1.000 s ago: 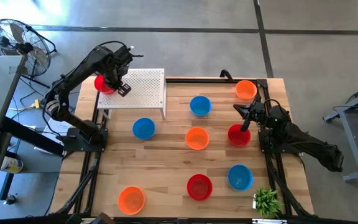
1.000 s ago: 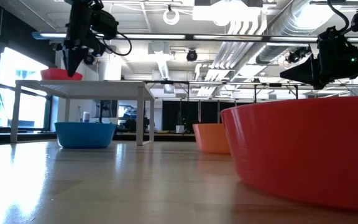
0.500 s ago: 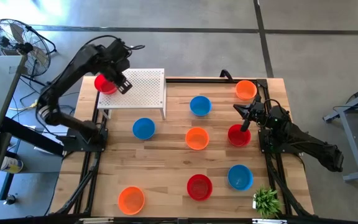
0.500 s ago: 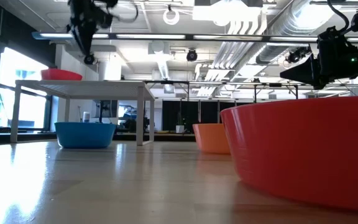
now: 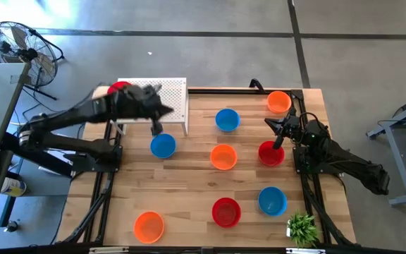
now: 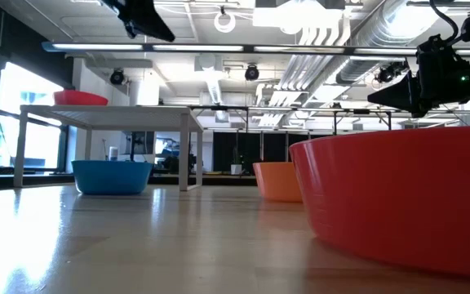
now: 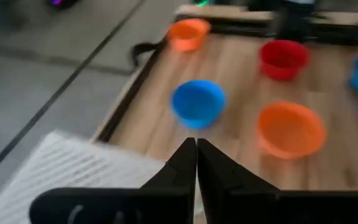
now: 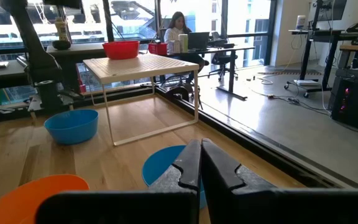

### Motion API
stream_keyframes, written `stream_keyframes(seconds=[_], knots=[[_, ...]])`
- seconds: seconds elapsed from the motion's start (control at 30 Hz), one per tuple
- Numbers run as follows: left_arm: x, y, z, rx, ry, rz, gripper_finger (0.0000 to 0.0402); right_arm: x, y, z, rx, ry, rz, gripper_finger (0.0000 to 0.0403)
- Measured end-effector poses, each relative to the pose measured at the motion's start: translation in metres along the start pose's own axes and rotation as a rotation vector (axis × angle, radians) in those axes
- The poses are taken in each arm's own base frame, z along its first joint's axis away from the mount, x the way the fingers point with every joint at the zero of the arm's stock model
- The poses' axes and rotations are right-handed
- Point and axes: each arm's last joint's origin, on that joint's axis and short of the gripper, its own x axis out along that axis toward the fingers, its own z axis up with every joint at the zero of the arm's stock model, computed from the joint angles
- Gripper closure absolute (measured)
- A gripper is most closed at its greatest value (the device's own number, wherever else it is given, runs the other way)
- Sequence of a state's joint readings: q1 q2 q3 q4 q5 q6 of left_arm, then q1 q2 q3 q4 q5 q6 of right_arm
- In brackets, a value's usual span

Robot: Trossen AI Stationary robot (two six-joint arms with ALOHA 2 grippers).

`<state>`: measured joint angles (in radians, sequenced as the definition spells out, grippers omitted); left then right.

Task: Pick & Place Mini bowls
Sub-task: Put the left blue bowl on the shelf

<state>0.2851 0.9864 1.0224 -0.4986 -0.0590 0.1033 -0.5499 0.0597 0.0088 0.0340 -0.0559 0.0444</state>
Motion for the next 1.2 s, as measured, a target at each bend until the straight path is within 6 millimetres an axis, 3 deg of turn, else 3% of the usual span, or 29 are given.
stream_keyframes(seconds=[0.13, 0.3, 0.5, 0.7, 0.83, 1.07, 1.2], knots=[[0.02, -0.02, -0.032, 0.008, 0.059, -0.095, 0.0392, 0.0, 0.0, 0.0, 0.0, 0.0, 0.0, 0.0402], [0.037, -0.042, -0.052, 0.02, 0.158, -0.167, 0.0392, 0.0, 0.0, 0.0, 0.0, 0.0, 0.0, 0.0402], [0.037, -0.064, -0.06, -0.001, 0.241, -0.161, 0.0391, 0.0, 0.0, 0.0, 0.0, 0.0, 0.0, 0.0402], [0.042, -0.068, -0.083, -0.119, 0.485, -0.069, 0.0386, 0.0, 0.0, 0.0, 0.0, -0.001, 0.0, 0.0402], [0.053, -0.071, -0.095, -0.166, 0.606, -0.025, 0.0352, 0.0, 0.0, 0.0, 0.0, 0.0, 0.002, 0.0402], [0.085, -0.083, -0.112, -0.167, 0.727, -0.046, 0.0258, 0.0, 0.0, 0.0, 0.0, 0.0, 0.002, 0.0402], [0.099, -0.088, -0.121, -0.185, 0.779, -0.058, 0.0229, 0.0, 0.0, 0.0, 0.0, -0.001, 0.003, 0.0402]])
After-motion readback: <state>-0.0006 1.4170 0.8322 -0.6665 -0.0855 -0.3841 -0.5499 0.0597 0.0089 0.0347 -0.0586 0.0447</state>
